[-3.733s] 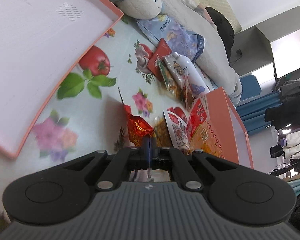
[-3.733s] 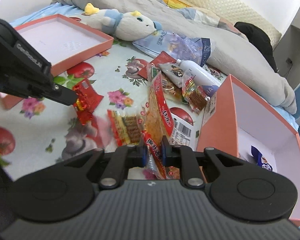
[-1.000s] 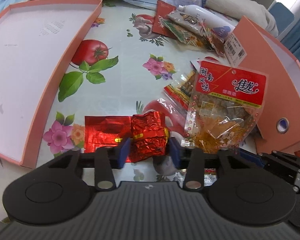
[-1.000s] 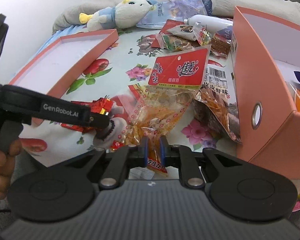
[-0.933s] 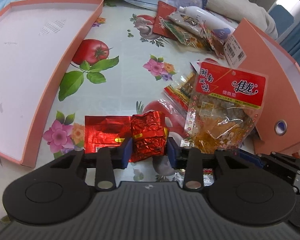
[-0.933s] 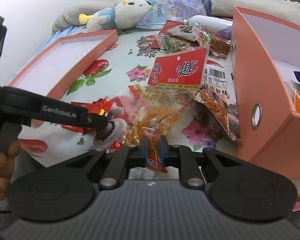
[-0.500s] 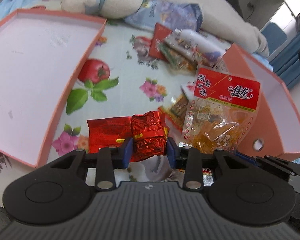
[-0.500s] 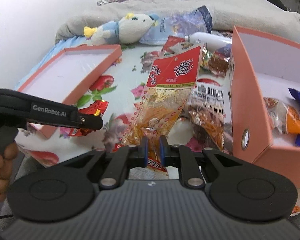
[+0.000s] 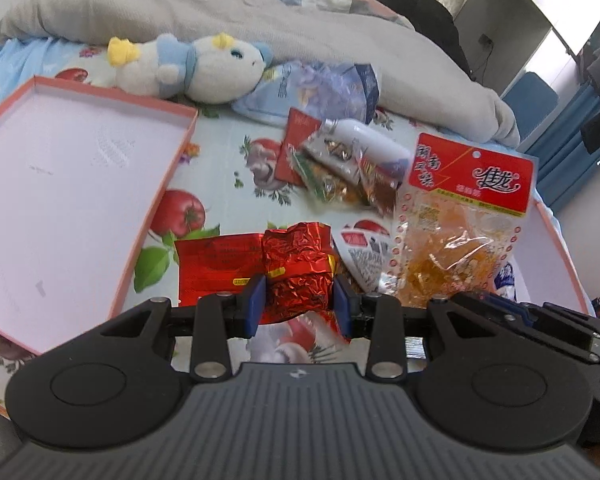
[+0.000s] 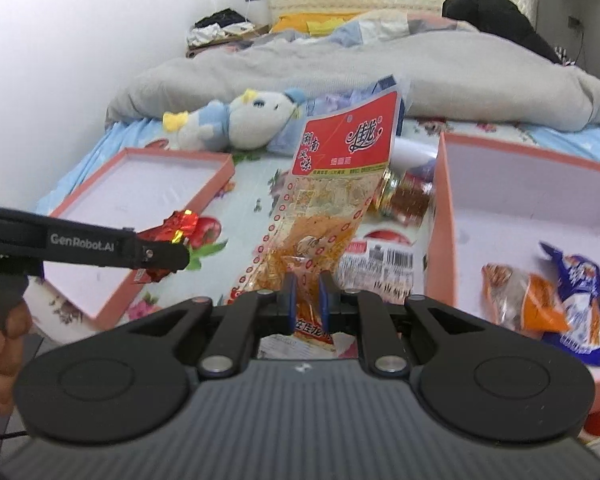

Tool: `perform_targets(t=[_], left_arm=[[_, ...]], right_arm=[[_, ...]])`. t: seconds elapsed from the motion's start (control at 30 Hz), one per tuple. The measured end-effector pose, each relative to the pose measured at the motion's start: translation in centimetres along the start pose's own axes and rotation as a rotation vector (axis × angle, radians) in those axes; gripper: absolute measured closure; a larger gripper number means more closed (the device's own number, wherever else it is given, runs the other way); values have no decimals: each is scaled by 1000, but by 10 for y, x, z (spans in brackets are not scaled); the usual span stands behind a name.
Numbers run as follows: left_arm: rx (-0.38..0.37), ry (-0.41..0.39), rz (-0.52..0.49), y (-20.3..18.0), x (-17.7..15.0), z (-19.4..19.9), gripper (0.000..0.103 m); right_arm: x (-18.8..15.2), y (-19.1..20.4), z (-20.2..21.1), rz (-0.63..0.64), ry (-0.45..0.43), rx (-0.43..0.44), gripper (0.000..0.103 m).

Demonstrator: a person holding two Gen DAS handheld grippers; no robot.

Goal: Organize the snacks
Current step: 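Lift both held packets and carry them over the deep orange box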

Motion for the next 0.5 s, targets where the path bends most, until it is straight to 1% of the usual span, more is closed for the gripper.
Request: perform_targets(t=[0.2,0.33,0.5], left_arm=[[-9,-39,-10,-11,22,18,62],[-31,-57,-11,-23,35,27,62],[-52,-80,-29,-41,51,34,62]], right_arm=[[27,-7,13,-3,-40,-12,89],[44,-13,21,15,-63,-24,89],[59,-24,33,6,-92,-36,89]])
Point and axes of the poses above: each gripper's, at about its wrist camera, not at the fingertips, and z roughly against the way its jaws point, y to its left, x to its top, the point moved 10 cm from there along -z, roughly the way its jaws point, and after that the axes turned 2 degrees about x, right-handed, at the moved point
